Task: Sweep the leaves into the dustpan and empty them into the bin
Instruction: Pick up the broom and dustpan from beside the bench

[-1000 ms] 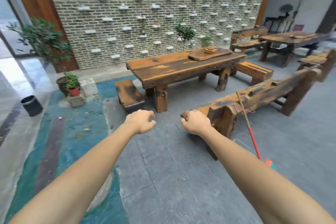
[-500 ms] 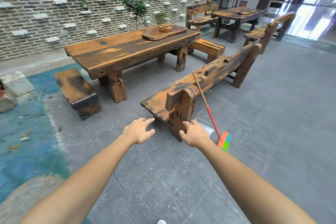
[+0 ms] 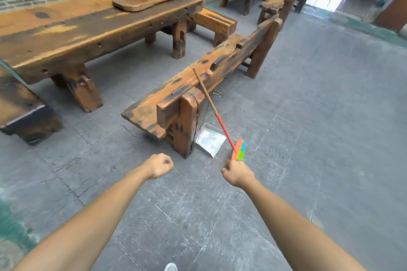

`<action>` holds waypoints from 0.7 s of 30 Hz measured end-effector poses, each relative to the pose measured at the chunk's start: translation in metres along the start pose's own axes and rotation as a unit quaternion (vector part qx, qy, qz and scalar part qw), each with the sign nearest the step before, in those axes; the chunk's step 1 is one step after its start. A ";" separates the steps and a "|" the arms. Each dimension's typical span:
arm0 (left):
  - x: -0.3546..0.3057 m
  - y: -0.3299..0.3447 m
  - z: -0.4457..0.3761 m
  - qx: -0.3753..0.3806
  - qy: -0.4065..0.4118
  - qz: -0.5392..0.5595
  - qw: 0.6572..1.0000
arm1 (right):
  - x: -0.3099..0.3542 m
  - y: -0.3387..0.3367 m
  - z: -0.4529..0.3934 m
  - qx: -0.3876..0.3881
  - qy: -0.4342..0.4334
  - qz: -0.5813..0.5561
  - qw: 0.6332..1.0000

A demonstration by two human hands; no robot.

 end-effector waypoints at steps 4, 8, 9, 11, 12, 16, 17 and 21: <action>-0.042 -0.005 -0.054 0.001 0.009 0.008 1.000 | -0.030 -0.023 -0.044 -0.002 0.027 -0.007 1.000; -0.084 -0.009 -0.107 -0.001 0.007 -0.001 1.000 | -0.055 -0.047 -0.101 0.007 0.024 -0.002 1.000; -0.094 -0.010 -0.119 -0.005 0.007 -0.002 1.000 | -0.060 -0.054 -0.117 0.003 0.018 -0.007 1.000; -0.117 -0.012 -0.147 -0.019 -0.006 0.002 1.000 | -0.073 -0.072 -0.154 0.002 0.006 -0.024 1.000; -0.127 -0.014 -0.158 -0.023 -0.015 0.001 1.000 | -0.078 -0.081 -0.171 0.005 0.001 -0.028 1.000; -0.168 -0.023 -0.199 -0.030 -0.018 -0.018 0.999 | -0.091 -0.114 -0.229 0.033 -0.022 -0.022 0.999; -0.177 -0.026 -0.210 -0.035 -0.021 -0.013 0.999 | -0.093 -0.124 -0.245 0.031 -0.027 -0.020 0.999; -0.203 -0.042 -0.253 -0.046 -0.030 0.023 0.998 | -0.088 -0.158 -0.304 0.035 -0.042 -0.016 0.998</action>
Point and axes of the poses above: each hand's wrist, its own z-axis away from the middle knuckle, its own y-axis out of the palm, x = y × z, the point moved 7 cm from there along -z, towards the middle knuckle, and after that the axes turned 1 degree about z, right-handed, at the moved point
